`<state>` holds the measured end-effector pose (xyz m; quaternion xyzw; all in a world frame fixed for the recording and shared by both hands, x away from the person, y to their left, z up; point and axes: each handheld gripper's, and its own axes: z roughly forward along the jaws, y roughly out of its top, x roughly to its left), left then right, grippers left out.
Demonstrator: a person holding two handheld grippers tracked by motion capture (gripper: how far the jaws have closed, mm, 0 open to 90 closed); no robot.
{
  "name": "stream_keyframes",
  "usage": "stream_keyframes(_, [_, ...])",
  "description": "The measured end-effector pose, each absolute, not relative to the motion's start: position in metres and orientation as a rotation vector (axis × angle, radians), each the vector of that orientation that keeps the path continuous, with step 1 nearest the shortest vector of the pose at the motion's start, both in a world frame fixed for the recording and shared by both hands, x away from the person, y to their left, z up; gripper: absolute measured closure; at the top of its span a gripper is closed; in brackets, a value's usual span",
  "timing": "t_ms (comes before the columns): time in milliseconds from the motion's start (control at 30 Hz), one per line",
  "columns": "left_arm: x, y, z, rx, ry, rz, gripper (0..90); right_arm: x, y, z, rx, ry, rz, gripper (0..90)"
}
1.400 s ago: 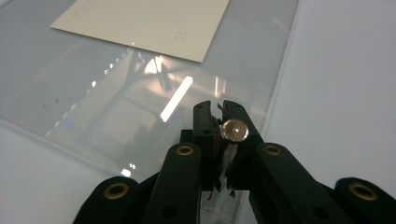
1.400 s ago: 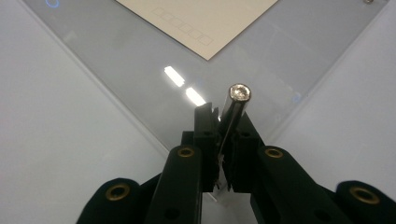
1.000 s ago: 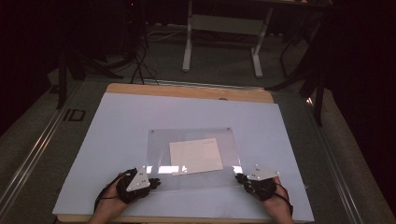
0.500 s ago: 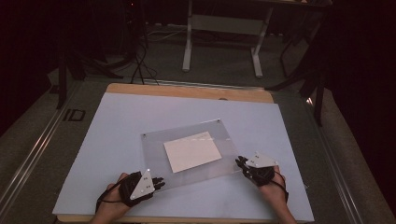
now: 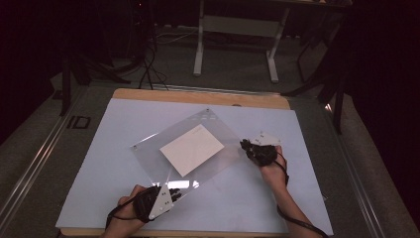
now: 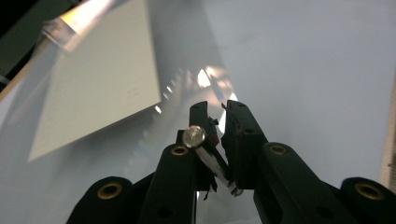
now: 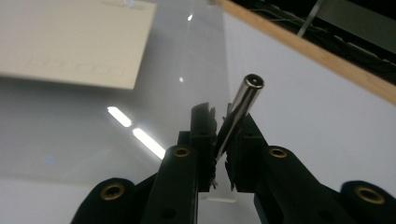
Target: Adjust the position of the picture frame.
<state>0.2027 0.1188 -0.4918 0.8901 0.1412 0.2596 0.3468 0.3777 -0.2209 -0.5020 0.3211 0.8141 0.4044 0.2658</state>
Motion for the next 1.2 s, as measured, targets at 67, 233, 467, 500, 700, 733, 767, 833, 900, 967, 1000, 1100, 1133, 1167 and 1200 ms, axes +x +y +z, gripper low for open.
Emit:
stream_keyframes(67, [0.201,0.113,-0.492,2.315,0.353,0.666,81.7,0.389,-0.215,-0.500,0.875,2.189,1.111,83.4])
stream_keyframes(233, [0.194,0.100,-0.495,2.348,0.323,0.696,81.7,0.419,-0.196,-0.504,0.923,2.208,1.195,85.0])
stream_keyframes(467, [0.194,0.079,-0.501,2.397,0.340,0.672,81.4,0.456,-0.151,-0.511,0.986,2.236,1.216,85.7])
stream_keyframes(500, [0.194,0.073,-0.502,2.415,0.329,0.661,81.5,0.457,-0.149,-0.511,0.986,2.230,1.217,85.7])
stream_keyframes(700, [0.201,0.038,-0.504,2.415,0.264,0.604,81.3,0.480,-0.115,-0.519,1.043,2.256,1.228,85.4])
stream_keyframes(733, [0.203,0.034,-0.504,2.404,0.263,0.589,81.3,0.483,-0.109,-0.520,1.052,2.261,1.216,85.4])
stream_keyframes(767, [0.203,0.034,-0.504,2.404,0.263,0.589,81.3,0.484,-0.104,-0.521,1.055,2.259,1.212,85.0])
stream_keyframes(833, [0.207,0.026,-0.505,2.406,0.244,0.575,81.2,0.488,-0.099,-0.522,1.060,2.272,1.200,85.0])
stream_keyframes(900, [0.212,0.020,-0.508,2.417,0.239,0.566,81.3,0.491,-0.095,-0.525,1.099,2.261,1.213,84.6])
stream_keyframes(967, [0.217,0.016,-0.520,2.423,0.228,0.535,81.9,0.495,-0.094,-0.532,1.147,2.286,1.169,84.0])
stream_keyframes(1000, [0.218,0.016,-0.521,2.411,0.238,0.527,82.1,0.496,-0.095,-0.535,1.183,2.295,1.181,82.9])
stream_keyframes(1100, [0.220,0.019,-0.521,2.405,0.247,0.523,72.9,0.495,-0.097,-0.534,1.196,2.311,1.172,70.4])
stream_keyframes(1133, [0.222,0.025,-0.521,2.404,0.275,0.500,68.3,0.491,-0.097,-0.532,1.125,2.339,1.121,64.4])
stream_keyframes(1167, [0.222,0.025,-0.521,2.404,0.275,0.500,66.5,0.491,-0.097,-0.532,1.125,2.339,1.121,64.4])
stream_keyframes(1200, [0.224,0.031,-0.522,2.394,0.297,0.469,63.3,0.484,-0.098,-0.530,1.045,2.374,1.098,59.5])
